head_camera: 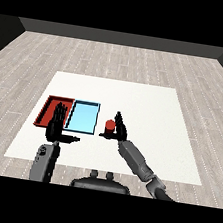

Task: Pick the red can and put it in the red box

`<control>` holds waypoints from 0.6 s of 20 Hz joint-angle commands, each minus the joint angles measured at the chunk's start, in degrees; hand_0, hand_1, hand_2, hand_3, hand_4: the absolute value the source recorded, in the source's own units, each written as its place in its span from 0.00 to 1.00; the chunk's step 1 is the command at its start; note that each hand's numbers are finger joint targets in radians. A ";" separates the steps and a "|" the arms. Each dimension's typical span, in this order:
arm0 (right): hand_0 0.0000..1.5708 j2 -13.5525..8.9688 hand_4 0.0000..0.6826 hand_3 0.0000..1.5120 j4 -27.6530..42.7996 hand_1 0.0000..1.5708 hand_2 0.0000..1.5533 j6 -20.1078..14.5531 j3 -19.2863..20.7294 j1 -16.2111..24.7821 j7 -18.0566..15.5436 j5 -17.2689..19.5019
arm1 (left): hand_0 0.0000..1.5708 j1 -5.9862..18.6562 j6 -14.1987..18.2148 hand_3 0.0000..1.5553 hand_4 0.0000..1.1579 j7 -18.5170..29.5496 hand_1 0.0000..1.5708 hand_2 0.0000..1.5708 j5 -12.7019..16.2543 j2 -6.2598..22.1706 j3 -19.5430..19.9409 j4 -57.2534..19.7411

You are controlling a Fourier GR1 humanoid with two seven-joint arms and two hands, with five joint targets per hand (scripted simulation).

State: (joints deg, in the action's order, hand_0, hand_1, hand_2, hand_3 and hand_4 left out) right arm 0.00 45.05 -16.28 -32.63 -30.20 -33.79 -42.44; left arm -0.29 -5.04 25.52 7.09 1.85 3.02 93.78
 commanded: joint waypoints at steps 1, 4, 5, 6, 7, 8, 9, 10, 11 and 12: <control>0.00 0.00 0.00 0.00 3.72 0.00 0.00 -1.34 2.00 1.32 3.81 3.73 | 0.00 -1.66 -0.64 0.00 0.00 -3.28 0.00 0.00 1.73 0.74 0.30 4.68; 0.00 0.00 0.00 0.00 -4.09 0.00 0.00 -2.62 -8.82 -3.49 -3.53 -9.05 | 0.00 3.22 1.03 0.00 0.00 -0.83 0.00 0.00 -0.37 0.38 0.89 -1.69; 0.00 0.00 0.00 0.00 -2.51 0.00 0.00 -2.91 -7.62 -1.80 -3.62 -6.89 | 0.00 -0.05 0.08 0.00 0.00 0.41 0.00 0.00 0.03 -0.34 -0.03 -0.93; 0.00 0.00 0.00 0.00 -3.55 0.00 0.00 -2.80 -5.93 -5.42 0.32 -7.05 | 0.00 2.48 -1.38 0.00 0.00 1.56 0.00 0.00 1.65 0.85 1.75 -2.92; 0.00 0.00 0.00 0.00 -8.76 0.00 0.00 0.76 -7.27 -5.36 -5.45 -10.18 | 0.00 -1.51 -1.10 0.00 0.00 1.96 0.00 0.00 0.97 0.23 0.75 0.08; 0.00 0.00 0.00 0.00 -5.11 0.00 0.00 -3.73 -10.43 -6.00 -2.54 -11.79 | 0.00 2.17 0.10 0.00 0.00 0.54 0.00 0.00 0.00 -0.34 0.04 -2.52; 0.00 0.00 0.00 0.00 -3.04 0.00 0.00 -3.35 -6.24 -4.27 -0.37 -7.65 | 0.00 1.92 -1.41 0.00 0.00 -1.59 0.00 0.00 2.87 2.18 3.01 -0.19; 0.00 0.00 0.00 0.00 -5.18 0.00 0.00 -3.72 -8.45 -6.12 -1.58 -10.19 | 0.00 -0.86 -1.56 0.00 0.00 3.50 0.00 0.00 0.20 0.34 0.57 -2.28; 0.00 0.00 0.00 0.00 -4.50 0.00 0.00 -4.83 -7.68 -8.32 1.07 -10.16 | 0.00 -3.12 -0.75 0.00 0.00 1.07 0.00 0.00 0.20 -0.80 -1.09 2.10; 0.00 0.00 0.00 0.00 -10.47 0.00 0.00 -0.85 -7.34 -8.85 -2.13 -10.97 | 0.00 -4.68 -1.75 0.00 0.00 1.09 0.00 0.00 0.95 -0.03 -0.56 3.10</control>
State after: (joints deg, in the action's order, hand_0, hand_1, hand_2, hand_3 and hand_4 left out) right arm -0.01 39.58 -18.86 -39.70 -36.25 -35.06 -51.42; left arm -1.57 -6.04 26.49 7.84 2.03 3.29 94.15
